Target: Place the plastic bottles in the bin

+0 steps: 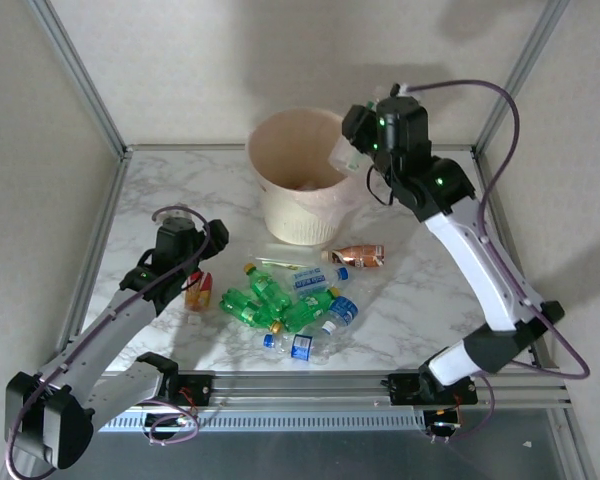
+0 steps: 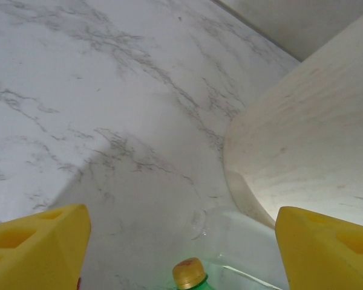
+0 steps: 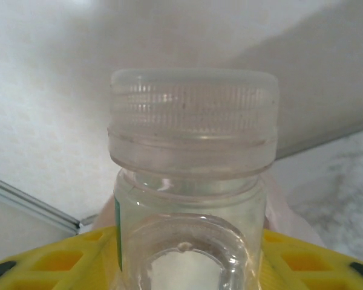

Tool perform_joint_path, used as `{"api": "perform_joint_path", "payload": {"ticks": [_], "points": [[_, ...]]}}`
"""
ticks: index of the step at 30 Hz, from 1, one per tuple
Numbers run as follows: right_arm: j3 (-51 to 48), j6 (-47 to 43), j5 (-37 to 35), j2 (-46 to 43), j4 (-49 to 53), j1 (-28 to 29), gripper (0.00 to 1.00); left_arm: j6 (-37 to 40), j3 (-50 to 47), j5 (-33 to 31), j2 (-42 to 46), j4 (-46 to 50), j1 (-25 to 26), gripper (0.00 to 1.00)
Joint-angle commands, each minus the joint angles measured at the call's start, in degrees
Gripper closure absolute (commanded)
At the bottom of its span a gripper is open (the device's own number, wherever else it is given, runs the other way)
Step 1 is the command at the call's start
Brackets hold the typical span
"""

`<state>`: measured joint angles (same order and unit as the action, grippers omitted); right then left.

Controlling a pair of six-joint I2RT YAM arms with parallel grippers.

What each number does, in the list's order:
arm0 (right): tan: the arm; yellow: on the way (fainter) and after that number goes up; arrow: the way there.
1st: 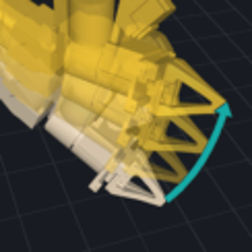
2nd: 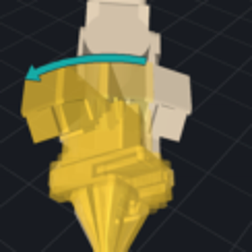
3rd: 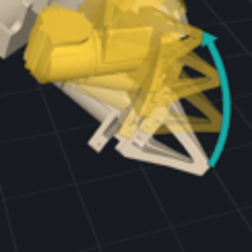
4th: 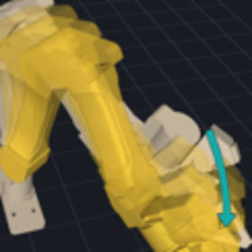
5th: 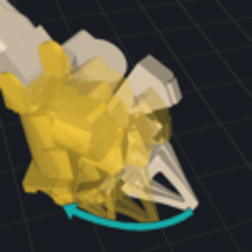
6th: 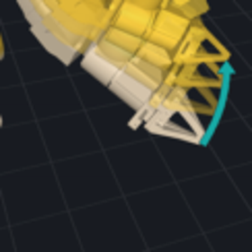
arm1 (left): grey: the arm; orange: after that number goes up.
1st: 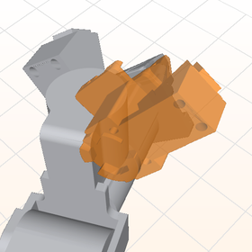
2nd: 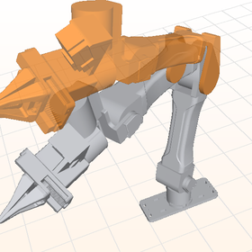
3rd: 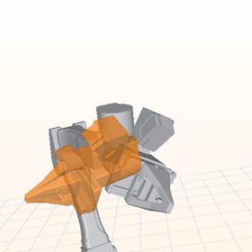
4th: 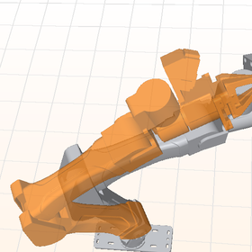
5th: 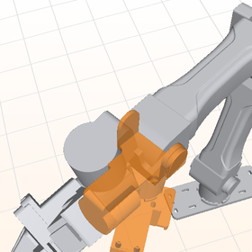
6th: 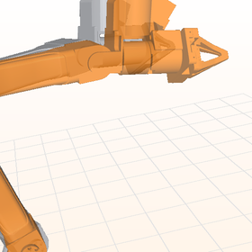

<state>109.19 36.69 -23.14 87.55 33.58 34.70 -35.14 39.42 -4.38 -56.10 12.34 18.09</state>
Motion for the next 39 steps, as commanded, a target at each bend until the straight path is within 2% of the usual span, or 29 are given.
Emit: {"api": "perform_joint_path", "payload": {"ticks": [1, 10, 12, 15, 19, 24, 32, 39], "points": [[3.8, -3.9, 4.4, 4.2, -4.3, -2.1, 0.46, 0.2, 0.1, -2.1, -0.6, 2.7, -1.0, 0.20], [6.6, -3.7, 12.5, 13.6, -8.2, -4.8, 0.39, -2.3, -1.8, -5.4, -1.4, 5.6, -1.7, 0.18], [7.3, -3.7, 12.9, 15.2, -7.9, -5.0, 0.33, -3.0, -2.8, -6.0, -0.8, 5.8, -1.8, 0.16], [7.4, -3.5, 13.2, 16.0, -7.9, -5.2, 0.19, -4.1, -3.8, -6.9, -0.4, 6.3, -1.8, 0.15], [6.8, -3.6, 12.5, 14.5, -7.6, -5.4, 0.15, -5.3, -4.5, -8.1, -0.4, 7.3, -1.8, 0.15], [-0.4, -3.3, 11.2, 7.2, -8.8, -5.5, 0.14, -7.3, -5.5, -10.3, 0.7, 9.0, -1.8, 0.15], [-26.2, 0.5, 10.7, -13.0, -12.9, -5.4, 0.13, -10.3, -9.1, -10.9, 3.7, 10.0, -1.8, 0.16], [-42.5, 3.6, 9.6, -26.4, -9.6, -5.4, 0.12, -12.2, -11.7, -9.1, 1.7, 7.1, -1.8, 0.15]]}}
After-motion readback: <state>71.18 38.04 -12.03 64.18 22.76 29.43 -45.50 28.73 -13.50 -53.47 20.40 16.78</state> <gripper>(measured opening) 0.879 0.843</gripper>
